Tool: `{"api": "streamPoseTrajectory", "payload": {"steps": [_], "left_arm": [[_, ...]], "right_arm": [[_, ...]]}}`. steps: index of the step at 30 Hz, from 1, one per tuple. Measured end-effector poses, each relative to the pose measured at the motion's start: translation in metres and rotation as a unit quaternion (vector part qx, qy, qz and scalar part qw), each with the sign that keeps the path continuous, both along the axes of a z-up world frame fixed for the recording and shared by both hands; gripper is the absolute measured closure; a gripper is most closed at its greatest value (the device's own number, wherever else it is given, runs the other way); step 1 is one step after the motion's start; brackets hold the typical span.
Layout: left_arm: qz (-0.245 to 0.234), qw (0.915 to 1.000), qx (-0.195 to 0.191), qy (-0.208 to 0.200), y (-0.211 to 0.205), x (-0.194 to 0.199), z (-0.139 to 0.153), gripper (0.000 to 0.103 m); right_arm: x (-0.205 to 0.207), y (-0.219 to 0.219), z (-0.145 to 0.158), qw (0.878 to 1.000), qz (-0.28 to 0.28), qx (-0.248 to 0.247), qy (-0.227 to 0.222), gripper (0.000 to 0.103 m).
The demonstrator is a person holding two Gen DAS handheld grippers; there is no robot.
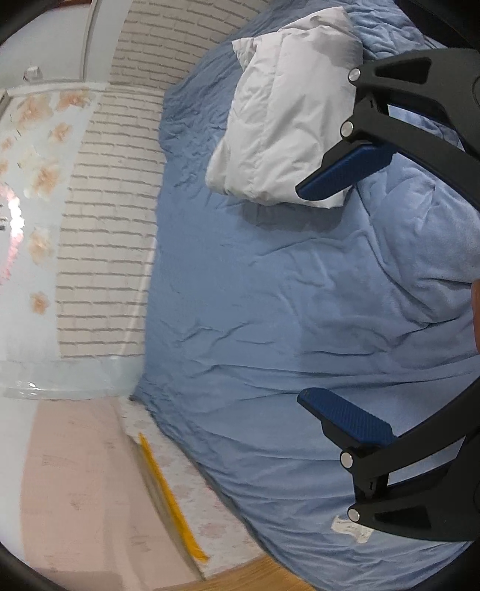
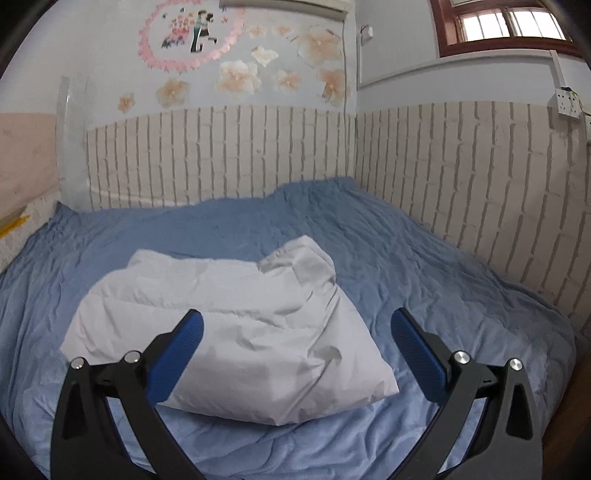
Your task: Fold large clothes
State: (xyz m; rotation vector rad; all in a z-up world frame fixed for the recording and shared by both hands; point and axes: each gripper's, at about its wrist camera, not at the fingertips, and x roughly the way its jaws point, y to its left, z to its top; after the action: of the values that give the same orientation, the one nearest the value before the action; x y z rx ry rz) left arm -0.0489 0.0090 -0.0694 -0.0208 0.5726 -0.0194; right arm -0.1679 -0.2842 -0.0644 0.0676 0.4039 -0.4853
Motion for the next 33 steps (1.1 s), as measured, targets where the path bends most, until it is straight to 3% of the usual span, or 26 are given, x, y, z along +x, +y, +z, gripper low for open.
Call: {"api": "streamPoseTrajectory", "payload": {"steps": [3, 7, 11, 14, 27, 33], "left_arm": [[0.001, 0.9997, -0.016, 0.016, 0.005, 0.006, -0.004, 0.003], [0.001, 0.9994, -0.023, 0.026, 0.006, 0.009, -0.009, 0.003], [0.001, 0.9997, -0.018, 0.016, 0.005, 0.004, -0.007, 0.003], [0.003, 0.9996, -0.028, -0.005, 0.008, -0.004, -0.002, 0.003], [-0.024, 0.9995, -0.02, 0.002, -0.003, 0.003, -0.007, 0.003], [-0.037, 0.9974, -0.058, -0.024, 0.007, -0.01, 0.001, 0.003]], "right_arm": [[-0.006, 0.004, 0.004, 1.0, 0.002, -0.008, -0.017, 0.002], [-0.005, 0.007, 0.003, 1.0, 0.0, -0.013, -0.006, 0.002], [-0.007, 0.007, 0.007, 1.0, 0.002, -0.018, -0.007, 0.002], [-0.006, 0.007, 0.007, 1.0, 0.0, -0.017, 0.002, 0.002], [0.016, 0.01, -0.001, 0.998, -0.002, -0.032, 0.057, 0.002], [0.026, 0.019, -0.004, 0.994, -0.012, -0.058, 0.089, 0.002]]}}
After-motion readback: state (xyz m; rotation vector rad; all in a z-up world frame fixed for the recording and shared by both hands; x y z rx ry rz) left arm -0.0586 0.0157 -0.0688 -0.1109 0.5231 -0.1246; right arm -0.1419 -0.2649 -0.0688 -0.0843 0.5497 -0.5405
